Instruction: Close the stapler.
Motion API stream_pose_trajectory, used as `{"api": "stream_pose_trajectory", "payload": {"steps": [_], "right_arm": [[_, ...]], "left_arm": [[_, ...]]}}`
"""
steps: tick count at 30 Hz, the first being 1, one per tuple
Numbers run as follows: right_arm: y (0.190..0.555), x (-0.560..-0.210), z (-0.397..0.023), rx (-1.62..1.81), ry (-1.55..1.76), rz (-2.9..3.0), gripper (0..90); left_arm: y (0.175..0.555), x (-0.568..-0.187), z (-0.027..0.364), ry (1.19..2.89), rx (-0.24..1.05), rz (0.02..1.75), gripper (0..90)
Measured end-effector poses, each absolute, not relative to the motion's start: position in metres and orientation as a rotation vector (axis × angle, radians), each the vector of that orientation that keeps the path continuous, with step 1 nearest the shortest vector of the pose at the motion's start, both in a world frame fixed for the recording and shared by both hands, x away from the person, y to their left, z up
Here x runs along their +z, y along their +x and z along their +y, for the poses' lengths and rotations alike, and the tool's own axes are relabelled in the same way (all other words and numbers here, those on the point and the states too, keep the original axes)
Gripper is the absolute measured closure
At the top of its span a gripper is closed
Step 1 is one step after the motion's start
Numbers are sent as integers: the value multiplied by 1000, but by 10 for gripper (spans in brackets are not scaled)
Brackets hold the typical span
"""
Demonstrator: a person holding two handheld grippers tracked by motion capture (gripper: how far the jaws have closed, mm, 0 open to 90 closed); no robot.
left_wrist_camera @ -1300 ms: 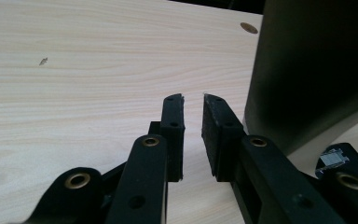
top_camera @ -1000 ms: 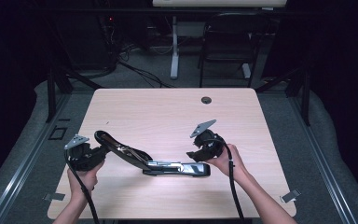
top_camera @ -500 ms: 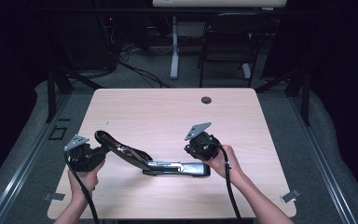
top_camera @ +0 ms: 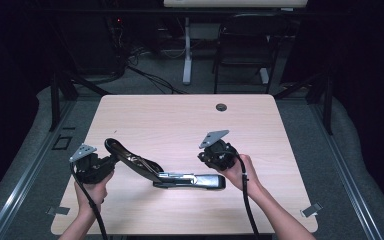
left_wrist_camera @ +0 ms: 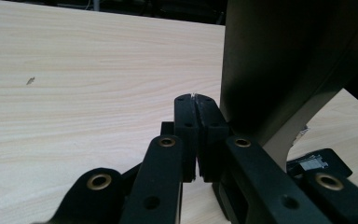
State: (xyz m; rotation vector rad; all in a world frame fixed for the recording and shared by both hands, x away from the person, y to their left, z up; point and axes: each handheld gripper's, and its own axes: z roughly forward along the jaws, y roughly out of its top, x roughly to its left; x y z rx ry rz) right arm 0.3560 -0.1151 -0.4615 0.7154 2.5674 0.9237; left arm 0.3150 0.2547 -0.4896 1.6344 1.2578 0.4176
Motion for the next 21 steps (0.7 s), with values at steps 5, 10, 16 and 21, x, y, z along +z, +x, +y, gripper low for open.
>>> {"api": "stream_pose_trajectory", "payload": {"steps": [5,10,16,21], "right_arm": [[356,-458,-109,945,704,2560,880],[354,-455,-101,956,678,2553,886],[354,-453,-93,989,674,2549,885],[355,-451,-84,998,653,2551,883]], "left_arm": [[315,-490,253,1625,420,1261,900],[315,-490,252,1630,442,1262,900],[314,-489,248,1619,452,1260,900],[314,-487,245,1593,471,1255,900]]}}
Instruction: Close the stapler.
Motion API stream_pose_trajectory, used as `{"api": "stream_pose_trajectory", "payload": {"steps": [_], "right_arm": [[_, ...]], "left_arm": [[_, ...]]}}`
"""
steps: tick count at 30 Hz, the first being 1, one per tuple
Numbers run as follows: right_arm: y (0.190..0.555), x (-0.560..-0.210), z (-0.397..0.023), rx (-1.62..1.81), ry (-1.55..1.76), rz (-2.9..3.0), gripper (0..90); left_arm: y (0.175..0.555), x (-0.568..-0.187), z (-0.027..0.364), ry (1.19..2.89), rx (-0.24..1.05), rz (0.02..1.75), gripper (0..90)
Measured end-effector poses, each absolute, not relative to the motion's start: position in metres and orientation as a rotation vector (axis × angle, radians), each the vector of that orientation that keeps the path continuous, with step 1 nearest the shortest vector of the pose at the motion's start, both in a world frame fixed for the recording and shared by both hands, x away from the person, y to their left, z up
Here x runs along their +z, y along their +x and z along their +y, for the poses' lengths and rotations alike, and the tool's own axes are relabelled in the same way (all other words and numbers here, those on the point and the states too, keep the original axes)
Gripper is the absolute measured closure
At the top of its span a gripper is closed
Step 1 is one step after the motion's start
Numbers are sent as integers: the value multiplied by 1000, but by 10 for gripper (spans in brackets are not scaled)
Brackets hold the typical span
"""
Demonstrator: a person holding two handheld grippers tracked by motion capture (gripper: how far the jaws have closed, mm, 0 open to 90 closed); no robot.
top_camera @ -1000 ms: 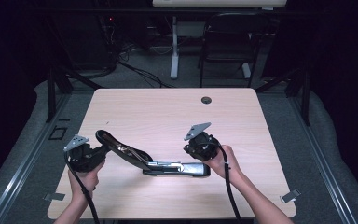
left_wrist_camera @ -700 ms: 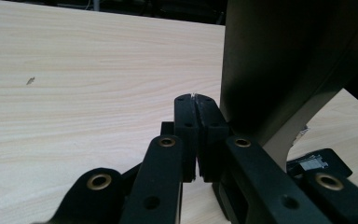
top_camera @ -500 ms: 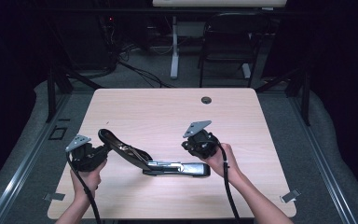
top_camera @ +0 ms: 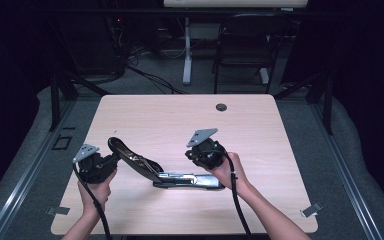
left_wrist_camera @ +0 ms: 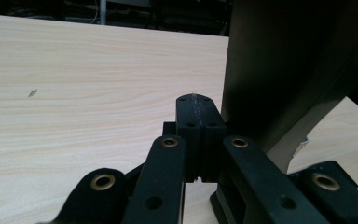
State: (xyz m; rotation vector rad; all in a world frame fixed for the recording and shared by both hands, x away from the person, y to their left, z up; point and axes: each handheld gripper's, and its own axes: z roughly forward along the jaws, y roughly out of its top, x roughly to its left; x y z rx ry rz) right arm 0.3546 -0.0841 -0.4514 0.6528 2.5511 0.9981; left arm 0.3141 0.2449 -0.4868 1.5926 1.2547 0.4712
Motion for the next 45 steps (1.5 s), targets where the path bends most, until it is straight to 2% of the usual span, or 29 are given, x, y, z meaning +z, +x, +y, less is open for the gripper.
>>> {"api": "stream_pose_trajectory", "payload": {"steps": [45], "right_arm": [[351,-436,-7,1184,522,2542,879]], "left_arm": [[312,-481,212,1637,470,1154,892]]}}
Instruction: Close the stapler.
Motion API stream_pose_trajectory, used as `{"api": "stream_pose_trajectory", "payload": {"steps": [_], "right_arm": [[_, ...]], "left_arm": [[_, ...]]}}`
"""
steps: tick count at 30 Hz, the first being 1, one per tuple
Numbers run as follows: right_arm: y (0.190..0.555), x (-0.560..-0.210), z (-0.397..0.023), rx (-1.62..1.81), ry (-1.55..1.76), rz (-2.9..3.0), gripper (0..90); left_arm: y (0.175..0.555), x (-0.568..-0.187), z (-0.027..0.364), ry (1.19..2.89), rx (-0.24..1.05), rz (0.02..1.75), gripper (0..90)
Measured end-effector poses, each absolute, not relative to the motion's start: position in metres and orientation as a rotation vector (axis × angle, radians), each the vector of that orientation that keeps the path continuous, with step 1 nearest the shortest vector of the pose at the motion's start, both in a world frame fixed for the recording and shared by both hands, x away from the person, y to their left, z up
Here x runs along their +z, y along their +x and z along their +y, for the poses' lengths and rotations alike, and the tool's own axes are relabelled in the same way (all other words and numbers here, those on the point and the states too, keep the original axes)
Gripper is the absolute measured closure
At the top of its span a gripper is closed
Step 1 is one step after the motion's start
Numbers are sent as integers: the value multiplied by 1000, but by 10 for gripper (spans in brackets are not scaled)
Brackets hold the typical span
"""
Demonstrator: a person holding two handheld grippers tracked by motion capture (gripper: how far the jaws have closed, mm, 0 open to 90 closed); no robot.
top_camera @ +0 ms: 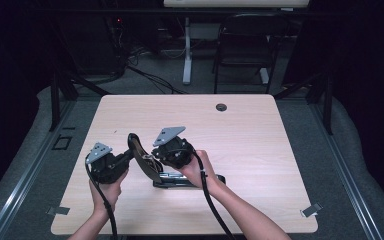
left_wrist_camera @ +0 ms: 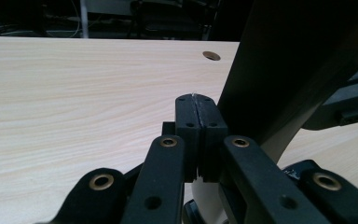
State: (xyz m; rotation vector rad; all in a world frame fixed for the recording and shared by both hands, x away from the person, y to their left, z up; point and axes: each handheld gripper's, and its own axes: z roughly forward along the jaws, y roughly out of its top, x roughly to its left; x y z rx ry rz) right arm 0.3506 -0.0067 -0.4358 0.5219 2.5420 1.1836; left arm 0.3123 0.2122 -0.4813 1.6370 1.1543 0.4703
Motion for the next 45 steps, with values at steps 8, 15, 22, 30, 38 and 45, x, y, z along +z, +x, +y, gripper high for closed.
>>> {"api": "stream_pose_trajectory", "payload": {"steps": [8,15,22,30,38,45], "right_arm": [[348,-432,-6,1216,518,2520,889],[342,-430,-3,1248,512,2499,894],[341,-429,-9,1254,530,2494,900],[336,-428,-20,1272,542,2468,900],[331,-431,-37,1274,590,2438,900],[330,-444,-58,1278,652,2404,900]], "left_arm": [[313,-483,209,1670,457,1136,882],[315,-486,205,1696,433,1121,884],[315,-488,200,1740,412,1104,884],[317,-492,193,1753,400,1099,885],[318,-495,185,1784,371,1079,877],[320,-497,179,1829,342,1042,847]]}}
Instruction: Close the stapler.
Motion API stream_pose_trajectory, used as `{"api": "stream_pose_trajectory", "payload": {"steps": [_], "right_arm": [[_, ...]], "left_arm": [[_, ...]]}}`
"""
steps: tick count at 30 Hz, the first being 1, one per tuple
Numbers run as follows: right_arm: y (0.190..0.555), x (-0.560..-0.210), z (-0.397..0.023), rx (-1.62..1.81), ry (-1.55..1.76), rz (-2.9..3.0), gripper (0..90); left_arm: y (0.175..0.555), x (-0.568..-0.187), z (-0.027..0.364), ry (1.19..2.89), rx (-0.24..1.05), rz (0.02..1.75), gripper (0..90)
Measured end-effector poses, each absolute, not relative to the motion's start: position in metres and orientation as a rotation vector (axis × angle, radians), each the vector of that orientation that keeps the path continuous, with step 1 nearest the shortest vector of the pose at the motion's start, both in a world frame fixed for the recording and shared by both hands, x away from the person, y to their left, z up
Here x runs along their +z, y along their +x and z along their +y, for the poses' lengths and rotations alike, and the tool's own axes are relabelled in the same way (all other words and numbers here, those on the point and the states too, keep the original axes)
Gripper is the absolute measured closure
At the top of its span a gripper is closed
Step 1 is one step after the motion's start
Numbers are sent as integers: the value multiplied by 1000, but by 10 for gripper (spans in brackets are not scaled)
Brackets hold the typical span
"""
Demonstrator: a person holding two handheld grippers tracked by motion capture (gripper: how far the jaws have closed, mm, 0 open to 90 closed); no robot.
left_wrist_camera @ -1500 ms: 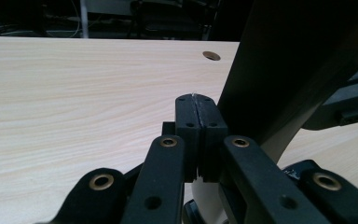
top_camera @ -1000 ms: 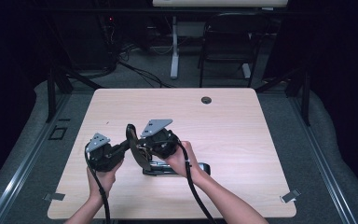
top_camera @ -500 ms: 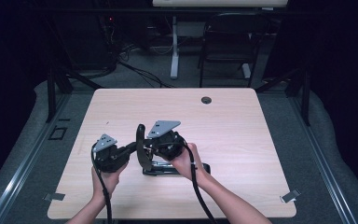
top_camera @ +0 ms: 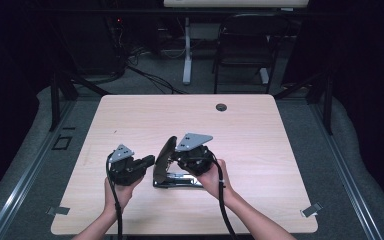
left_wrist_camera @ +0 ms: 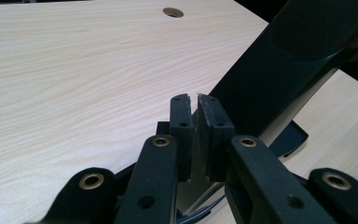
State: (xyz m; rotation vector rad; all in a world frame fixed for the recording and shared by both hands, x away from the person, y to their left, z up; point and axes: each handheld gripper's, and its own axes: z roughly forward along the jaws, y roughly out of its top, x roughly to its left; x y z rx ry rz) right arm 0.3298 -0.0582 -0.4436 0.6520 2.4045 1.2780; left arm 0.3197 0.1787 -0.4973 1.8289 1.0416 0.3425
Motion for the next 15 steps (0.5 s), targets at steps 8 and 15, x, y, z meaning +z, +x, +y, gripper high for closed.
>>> {"api": "stream_pose_trajectory", "payload": {"steps": [8,15], "right_arm": [[328,-451,-75,1294,680,2355,900],[325,-458,-89,1278,710,2349,900]], "left_arm": [[322,-499,178,1847,318,1060,801],[324,-500,180,1860,316,1082,665]]}}
